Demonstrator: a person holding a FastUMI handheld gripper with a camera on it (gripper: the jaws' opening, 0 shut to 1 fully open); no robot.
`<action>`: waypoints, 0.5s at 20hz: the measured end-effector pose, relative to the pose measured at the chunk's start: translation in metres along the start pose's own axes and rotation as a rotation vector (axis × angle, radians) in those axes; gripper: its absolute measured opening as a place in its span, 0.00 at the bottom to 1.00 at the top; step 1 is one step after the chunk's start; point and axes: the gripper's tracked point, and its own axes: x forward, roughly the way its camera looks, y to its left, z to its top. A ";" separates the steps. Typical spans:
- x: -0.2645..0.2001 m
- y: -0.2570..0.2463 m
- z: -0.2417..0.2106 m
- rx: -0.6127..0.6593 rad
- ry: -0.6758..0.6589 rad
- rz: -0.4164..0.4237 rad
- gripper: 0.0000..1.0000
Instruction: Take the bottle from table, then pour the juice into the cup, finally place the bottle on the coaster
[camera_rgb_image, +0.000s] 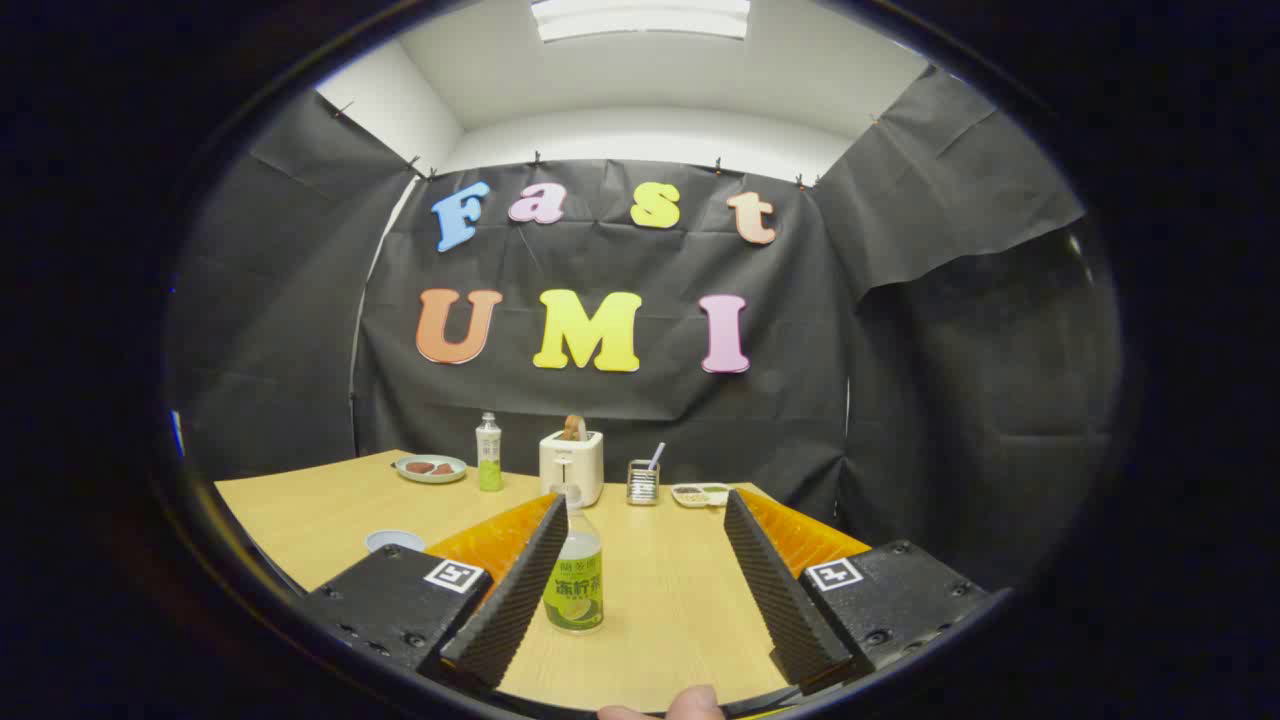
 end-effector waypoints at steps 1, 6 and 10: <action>-0.001 -0.001 0.000 0.002 0.000 -0.002 1.00; -0.001 0.000 0.001 0.004 0.002 0.003 1.00; -0.004 -0.005 0.002 0.008 0.006 -0.009 1.00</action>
